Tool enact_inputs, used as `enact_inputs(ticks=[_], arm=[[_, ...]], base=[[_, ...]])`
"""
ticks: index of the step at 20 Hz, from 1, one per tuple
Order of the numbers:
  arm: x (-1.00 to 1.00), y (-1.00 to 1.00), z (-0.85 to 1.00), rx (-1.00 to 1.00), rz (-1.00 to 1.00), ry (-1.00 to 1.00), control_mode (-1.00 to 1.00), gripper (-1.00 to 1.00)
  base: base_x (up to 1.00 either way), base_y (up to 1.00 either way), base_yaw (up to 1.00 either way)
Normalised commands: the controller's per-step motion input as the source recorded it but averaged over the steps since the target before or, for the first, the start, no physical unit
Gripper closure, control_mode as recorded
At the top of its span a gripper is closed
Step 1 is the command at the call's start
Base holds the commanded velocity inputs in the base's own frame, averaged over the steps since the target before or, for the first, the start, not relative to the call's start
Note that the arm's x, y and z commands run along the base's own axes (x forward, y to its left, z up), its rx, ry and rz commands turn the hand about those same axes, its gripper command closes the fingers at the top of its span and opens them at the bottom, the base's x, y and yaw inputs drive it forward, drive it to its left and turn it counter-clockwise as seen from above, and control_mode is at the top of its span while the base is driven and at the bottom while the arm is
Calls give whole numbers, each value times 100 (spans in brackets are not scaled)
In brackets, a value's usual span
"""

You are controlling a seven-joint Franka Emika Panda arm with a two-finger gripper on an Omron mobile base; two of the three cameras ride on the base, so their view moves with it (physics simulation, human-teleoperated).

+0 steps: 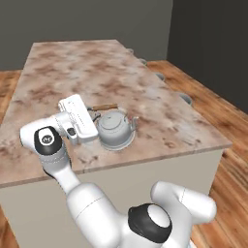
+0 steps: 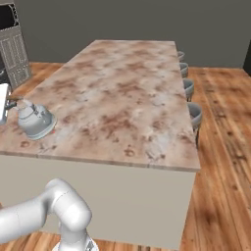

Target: The kettle is done boiling. Turn off the stove, then wait for 300 timesteps before moving the kettle to the dining table.

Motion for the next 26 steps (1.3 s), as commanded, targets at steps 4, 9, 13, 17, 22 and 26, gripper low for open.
enact_inputs(ticks=[4,9,13,17,22,26], arm=[[0,0,0,0,0,0,100,100],[0,0,0,0,0,0,100,100],[0,0,0,0,0,0,100,100],[0,0,0,0,0,0,100,100],[0,0,0,0,0,0,100,100],[0,0,0,0,0,0,100,100]], base=[[18,-68,0],[16,-75,0],[18,-69,0],[20,-74,1],[21,-73,3],[21,-67,8]])
